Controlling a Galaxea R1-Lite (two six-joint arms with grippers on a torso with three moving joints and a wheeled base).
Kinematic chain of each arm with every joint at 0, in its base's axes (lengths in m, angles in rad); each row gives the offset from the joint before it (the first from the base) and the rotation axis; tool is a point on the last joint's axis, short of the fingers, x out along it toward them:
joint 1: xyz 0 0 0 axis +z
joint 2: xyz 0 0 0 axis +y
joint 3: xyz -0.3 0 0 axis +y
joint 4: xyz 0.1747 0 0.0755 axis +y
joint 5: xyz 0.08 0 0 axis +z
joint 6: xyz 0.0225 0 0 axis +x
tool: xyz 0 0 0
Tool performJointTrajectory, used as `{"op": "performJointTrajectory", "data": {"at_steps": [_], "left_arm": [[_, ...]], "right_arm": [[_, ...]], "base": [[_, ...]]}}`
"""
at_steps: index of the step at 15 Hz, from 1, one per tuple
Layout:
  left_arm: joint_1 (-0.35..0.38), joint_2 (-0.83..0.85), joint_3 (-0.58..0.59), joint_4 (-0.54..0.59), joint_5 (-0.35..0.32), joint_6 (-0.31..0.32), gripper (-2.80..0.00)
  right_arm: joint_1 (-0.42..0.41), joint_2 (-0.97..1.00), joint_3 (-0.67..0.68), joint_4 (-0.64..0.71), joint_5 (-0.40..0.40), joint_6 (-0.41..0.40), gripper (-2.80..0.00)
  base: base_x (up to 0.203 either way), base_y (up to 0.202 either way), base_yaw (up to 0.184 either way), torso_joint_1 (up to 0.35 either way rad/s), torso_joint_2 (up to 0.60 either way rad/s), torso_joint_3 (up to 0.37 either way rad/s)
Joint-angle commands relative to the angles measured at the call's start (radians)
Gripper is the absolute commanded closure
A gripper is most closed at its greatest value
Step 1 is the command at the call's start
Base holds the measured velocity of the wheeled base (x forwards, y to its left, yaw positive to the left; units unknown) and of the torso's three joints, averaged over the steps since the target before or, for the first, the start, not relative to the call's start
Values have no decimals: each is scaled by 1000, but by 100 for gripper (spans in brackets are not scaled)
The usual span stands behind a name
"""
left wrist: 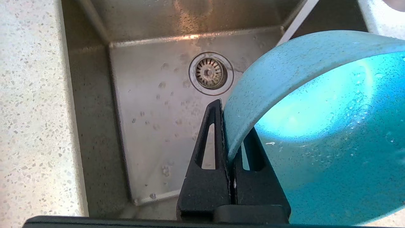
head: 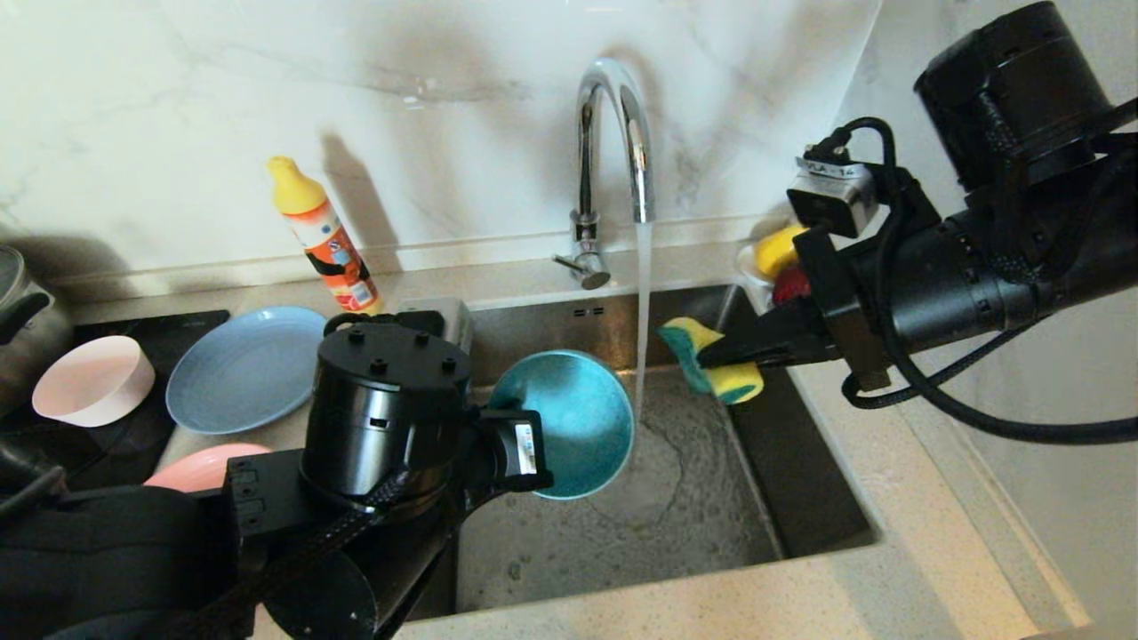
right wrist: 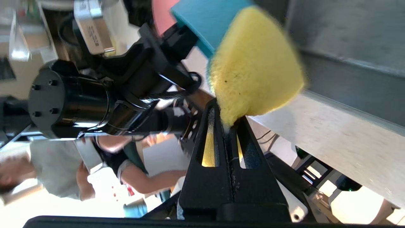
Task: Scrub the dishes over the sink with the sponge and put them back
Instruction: Wipe the bowl, then rinse the bowl
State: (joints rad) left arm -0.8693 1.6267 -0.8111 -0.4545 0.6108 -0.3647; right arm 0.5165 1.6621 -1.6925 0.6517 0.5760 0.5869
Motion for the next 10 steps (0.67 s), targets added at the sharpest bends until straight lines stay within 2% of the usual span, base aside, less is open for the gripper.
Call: {"op": "performJointTrajectory", "data": {"at_steps": [1, 2, 4, 6, 10], "left_arm": [[24, 36, -9, 9, -12, -5, 0], [31, 60, -10, 20, -30, -8, 0], [46, 122, -40, 115, -67, -18, 0], [58, 177, -139, 243, -103, -78, 0], [120, 294, -375, 450, -236, -204, 0]], "right_arm": [[-73, -58, 14, 32, 21, 0, 0], [-94, -82, 28, 41, 43, -1, 0], [-119, -143, 77, 43, 69, -2, 0], [-124, -206, 145, 41, 72, -2, 0], [-133, -302, 246, 36, 70, -4, 0]], "base": [[0, 0, 0, 0, 0, 0], [0, 0, 0, 0, 0, 0], [0, 0, 0, 0, 0, 0], [0, 0, 0, 0, 0, 0], [0, 0, 0, 0, 0, 0]]}}
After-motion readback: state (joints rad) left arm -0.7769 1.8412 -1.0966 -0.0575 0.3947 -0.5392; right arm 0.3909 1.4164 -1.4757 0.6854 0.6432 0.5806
